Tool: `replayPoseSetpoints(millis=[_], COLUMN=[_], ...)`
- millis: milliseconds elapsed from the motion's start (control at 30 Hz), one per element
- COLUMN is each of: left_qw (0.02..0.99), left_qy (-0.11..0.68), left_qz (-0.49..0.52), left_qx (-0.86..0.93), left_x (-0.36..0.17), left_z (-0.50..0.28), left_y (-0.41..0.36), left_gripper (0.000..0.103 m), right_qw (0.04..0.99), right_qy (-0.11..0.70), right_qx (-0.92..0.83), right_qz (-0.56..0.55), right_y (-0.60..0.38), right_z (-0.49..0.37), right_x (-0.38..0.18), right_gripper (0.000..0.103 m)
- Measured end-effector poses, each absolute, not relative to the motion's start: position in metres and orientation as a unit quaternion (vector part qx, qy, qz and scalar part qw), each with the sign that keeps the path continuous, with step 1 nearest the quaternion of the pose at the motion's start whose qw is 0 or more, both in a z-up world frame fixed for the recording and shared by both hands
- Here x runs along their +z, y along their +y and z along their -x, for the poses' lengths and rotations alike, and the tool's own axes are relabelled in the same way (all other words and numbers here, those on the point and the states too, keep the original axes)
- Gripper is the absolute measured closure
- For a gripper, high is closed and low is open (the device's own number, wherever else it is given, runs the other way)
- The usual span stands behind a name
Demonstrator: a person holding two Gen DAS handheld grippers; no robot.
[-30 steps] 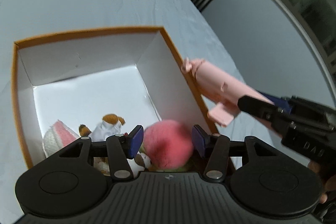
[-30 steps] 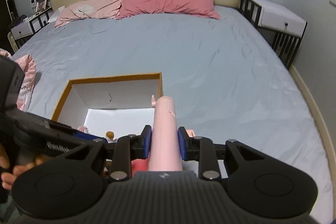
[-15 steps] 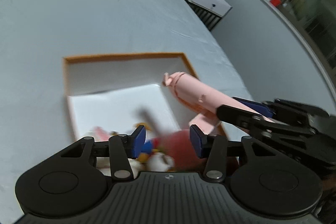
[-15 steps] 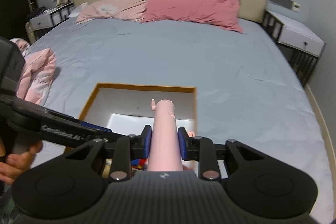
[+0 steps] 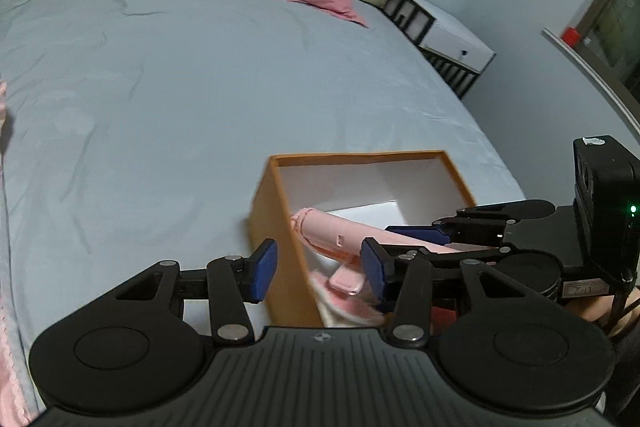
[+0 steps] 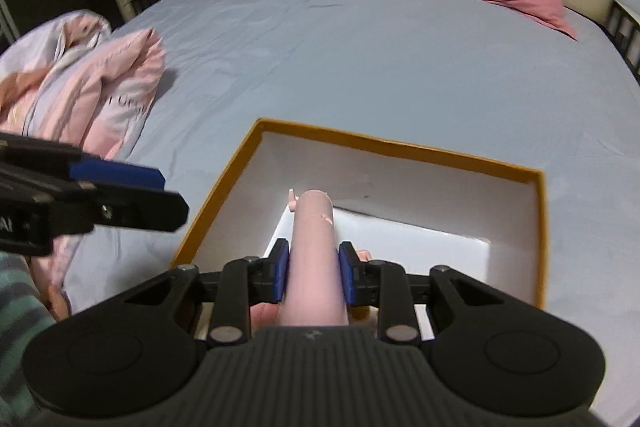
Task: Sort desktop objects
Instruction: 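Lower the selfie stick into the orange box and open the right gripper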
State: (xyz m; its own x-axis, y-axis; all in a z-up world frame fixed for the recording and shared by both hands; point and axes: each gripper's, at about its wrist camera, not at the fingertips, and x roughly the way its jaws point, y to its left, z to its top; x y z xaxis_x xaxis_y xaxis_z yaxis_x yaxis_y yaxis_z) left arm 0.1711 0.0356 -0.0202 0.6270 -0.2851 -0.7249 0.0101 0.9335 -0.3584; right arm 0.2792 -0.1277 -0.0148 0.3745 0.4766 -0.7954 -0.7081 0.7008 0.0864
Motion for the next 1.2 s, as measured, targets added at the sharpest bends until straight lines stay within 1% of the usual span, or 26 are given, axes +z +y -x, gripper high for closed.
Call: replayPoseSetpoints(millis=[367,567,733,900,1000,1133,1200], left_qw=[0.876,0.875,0.874,0.873,0.873,0.872,0.872], left_qy=[0.435,0.429,0.428,0.426,0.425,0.426,0.427], left_qz=[0.193,0.206,0.212,0.220,0.224,0.226,0.225], left_qx=[-0.075,-0.087,-0.092,-0.087,-0.084,-0.083,-0.083], left_x=[-0.054,-0.056,-0.057,-0.057,-0.057,-0.058,-0.059], left_z=[-0.167,-0.162,-0.158,-0.157,-0.156,-0.157,-0.157], left_y=[0.060,0.067,0.069,0.073,0.075,0.075,0.075], left_gripper=[0.050,0.050,0.050,0.049,0.050,0.050,0.049], right_qw=[0.776,0.746,0.703,0.675,0.663,0.666,0.669], right_qy=[0.450,0.449,0.442,0.438,0.434,0.436,0.429], right_qx=[0.390,0.399,0.401,0.398,0.395,0.383,0.370], right_qz=[0.209,0.287,0.388,0.441,0.465,0.469,0.481], right_y=[-0.111,-0.096,-0.084,-0.081,-0.082,-0.085,-0.085], right_z=[-0.302,-0.311,-0.301,-0.303,-0.307,-0.316,-0.317], right_x=[-0.026,-0.029,-0.043,-0.058,-0.068,-0.074,-0.079], right_gripper=[0.075,0.075,0.075,0.074,0.074,0.072,0.074])
